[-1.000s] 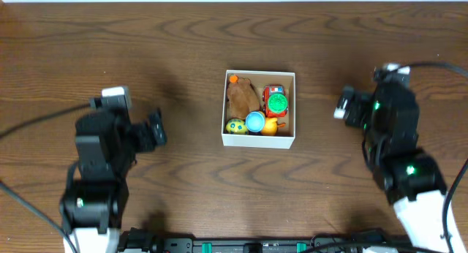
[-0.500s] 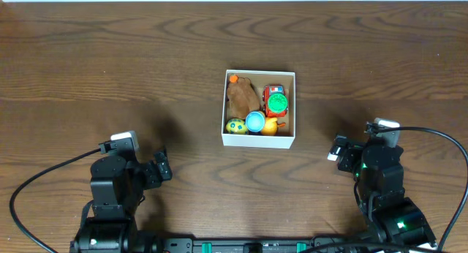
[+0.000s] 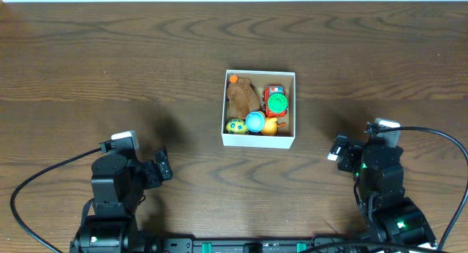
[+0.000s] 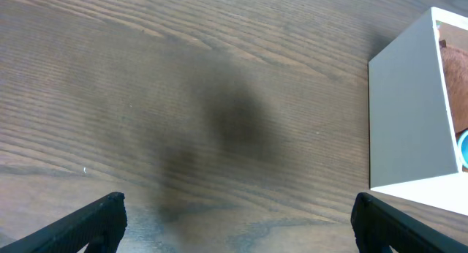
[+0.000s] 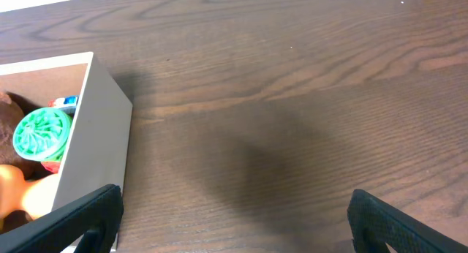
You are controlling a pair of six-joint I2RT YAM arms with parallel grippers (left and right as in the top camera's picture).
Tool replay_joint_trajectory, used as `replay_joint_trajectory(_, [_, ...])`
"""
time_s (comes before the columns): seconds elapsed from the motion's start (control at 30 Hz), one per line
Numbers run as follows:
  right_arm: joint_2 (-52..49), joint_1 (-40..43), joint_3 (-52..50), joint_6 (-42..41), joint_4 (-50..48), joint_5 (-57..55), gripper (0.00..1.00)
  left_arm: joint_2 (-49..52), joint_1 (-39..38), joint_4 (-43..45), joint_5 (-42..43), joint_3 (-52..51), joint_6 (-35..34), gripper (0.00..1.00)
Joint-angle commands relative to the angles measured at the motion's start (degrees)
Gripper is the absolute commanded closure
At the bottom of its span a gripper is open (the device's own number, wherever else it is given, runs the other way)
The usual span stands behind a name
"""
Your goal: Pack container
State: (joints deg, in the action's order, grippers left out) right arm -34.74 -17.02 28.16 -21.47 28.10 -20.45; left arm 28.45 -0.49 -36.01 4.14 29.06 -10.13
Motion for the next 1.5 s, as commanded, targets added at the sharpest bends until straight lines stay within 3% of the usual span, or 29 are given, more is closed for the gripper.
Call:
replay_joint_trajectory(0.0, [0.24,-0.52,-0.2,-0.79,0.04,-1.16,0.01,0.17,0.15,-0.22,-0.07,0.04,-0.26,0.02])
replay_joint_trajectory(0.27, [1.75,0.92,-0.96,2.21,-0.17,0.74,0.01,0.17,0.15,-0.22,-0.07,0.04,-0.26,0.02])
replay_joint_trajectory(0.47, [12.52,6.54,-9.09,15.04,-12.26,10.73,0.01,0.17,0.15,-0.22,-0.07,0.04,-0.26,0.02])
replay_joint_trajectory(0.63, [24.44,10.58,-19.26,16.15,-21.79,14.95,0.01,0.17,0.15,-0.22,-0.09,0.04,-0.26,0.02])
replay_joint_trajectory(0.83, [31.91,11.41,-28.02,17.4,-31.65,15.43,0.01,0.17,0.15,-0.22,-0.07,0.04,-0.26,0.02])
replay_joint_trajectory(1.07, [33.4,11.61,-27.87,22.73,-23.58,19.06,0.01,0.17,0.15,-0.22,-0.09,0.04,-0.26,0.02])
replay_joint_trajectory(1.47, [33.29,11.69,-27.87,21.75,-23.82,20.04,0.01,0.17,0.15,-0.22,-0.07,0.04,-0.26,0.02])
